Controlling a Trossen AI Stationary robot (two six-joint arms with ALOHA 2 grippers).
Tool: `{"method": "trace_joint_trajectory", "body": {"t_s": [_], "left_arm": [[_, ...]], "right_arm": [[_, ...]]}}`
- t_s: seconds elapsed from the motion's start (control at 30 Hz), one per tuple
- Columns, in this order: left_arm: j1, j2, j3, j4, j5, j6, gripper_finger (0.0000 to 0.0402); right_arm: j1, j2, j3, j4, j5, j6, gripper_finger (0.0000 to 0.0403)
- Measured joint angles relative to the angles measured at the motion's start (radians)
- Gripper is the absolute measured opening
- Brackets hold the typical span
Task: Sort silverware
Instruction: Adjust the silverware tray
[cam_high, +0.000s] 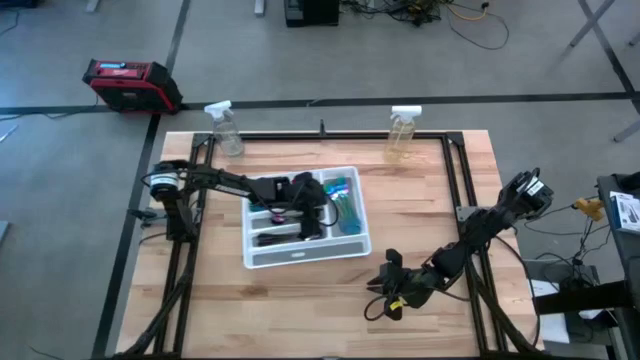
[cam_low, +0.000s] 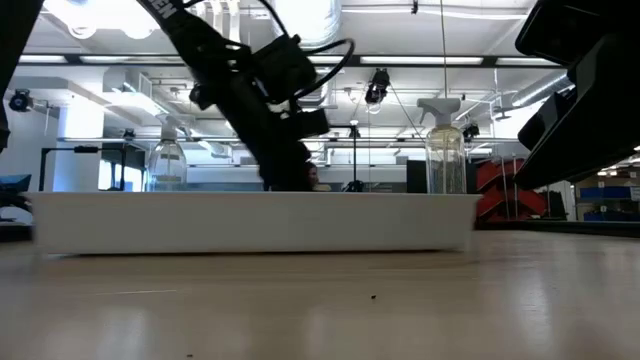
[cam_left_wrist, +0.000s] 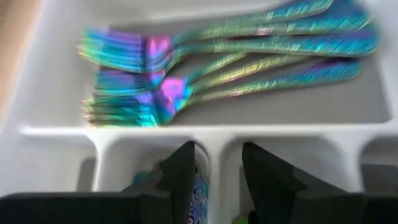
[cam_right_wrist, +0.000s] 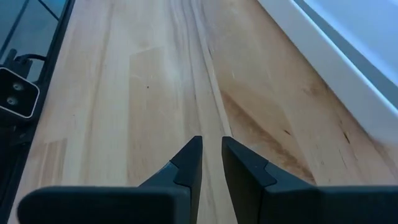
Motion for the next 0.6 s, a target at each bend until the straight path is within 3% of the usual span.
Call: {"method": "trace_joint_trajectory", "body": {"t_s": [0.23, 0.43, 0.6], "left_arm": [[0.0, -0.007, 0.094, 0.099, 0.297, 0.077, 0.0122], [-0.013, -0.13, 0.098, 0.075, 0.332, 0.02, 0.012], [-0.054, -0.282, 0.013, 0.103, 0.391, -0.086, 0.012]], "right_arm": [[-0.03, -0.012, 0.007, -0.004, 0.0, -0.043, 0.007], [-0.06, -0.107, 0.011, -0.007, 0.001, -0.204, 0.0086], [-0.072, -0.183, 0.011, -0.001, 0.003, -0.34, 0.0088]]}}
